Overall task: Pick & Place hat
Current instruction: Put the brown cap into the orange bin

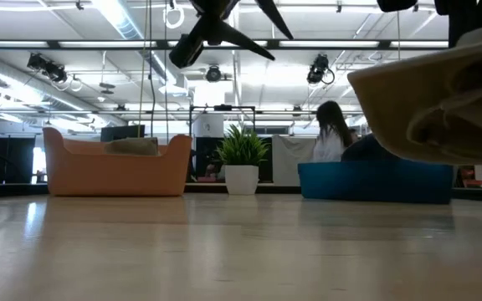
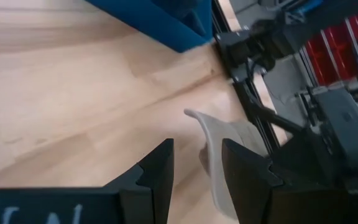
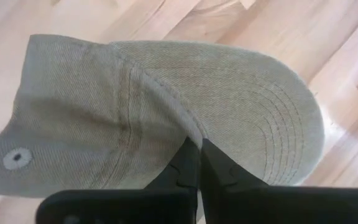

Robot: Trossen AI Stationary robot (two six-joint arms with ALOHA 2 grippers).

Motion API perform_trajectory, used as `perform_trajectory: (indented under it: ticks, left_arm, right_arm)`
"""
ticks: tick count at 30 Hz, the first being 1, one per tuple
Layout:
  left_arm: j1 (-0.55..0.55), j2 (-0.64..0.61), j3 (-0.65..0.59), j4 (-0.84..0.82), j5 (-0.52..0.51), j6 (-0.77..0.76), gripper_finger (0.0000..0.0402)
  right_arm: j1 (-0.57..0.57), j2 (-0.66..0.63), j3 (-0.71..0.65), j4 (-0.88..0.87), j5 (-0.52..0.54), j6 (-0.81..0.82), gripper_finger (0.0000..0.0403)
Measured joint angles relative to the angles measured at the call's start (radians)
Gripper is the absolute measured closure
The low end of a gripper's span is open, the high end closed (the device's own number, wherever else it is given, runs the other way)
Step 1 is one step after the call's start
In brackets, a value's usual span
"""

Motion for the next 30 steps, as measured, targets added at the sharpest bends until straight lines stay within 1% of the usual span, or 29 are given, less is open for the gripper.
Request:
perform_trajectory:
  ticks: [3,6,9,14,21,24,30]
  left_arm:
    - [0.023,0.000,0.000,-0.008,0.012,-0.006,0.0264]
    - [0.048,0.000,0.000,-0.012,0.052,-0.011,0.0264]
    - [0.071,0.000,0.000,-0.017,0.080,-0.011,0.0264]
    - [0.095,0.000,0.000,-0.025,0.090,-0.012,0.0264]
    - [0.125,0.000,0.000,-0.029,0.192,-0.012,0.0264]
    - [0.135,0.000,0.000,-0.029,0.196,-0.011,0.0264]
    - [0.152,0.000,0.000,-0.028,0.207,-0.010,0.0264]
  right_arm:
    - [0.008,0.000,0.000,0.000,0.002,-0.023,0.0402]
    - [0.019,0.000,0.000,0.000,0.021,-0.033,0.0402]
    - [0.031,0.000,0.000,0.000,0.070,-0.070,0.0402]
    - [0.054,-0.001,0.000,0.000,0.182,-0.125,0.0402]
    - [0.074,-0.001,0.000,0.006,0.307,-0.151,0.0402]
    - [0.080,-0.002,0.000,0.008,0.341,-0.151,0.0402]
    - [0.081,-0.002,0.000,0.010,0.374,-0.158,0.0402]
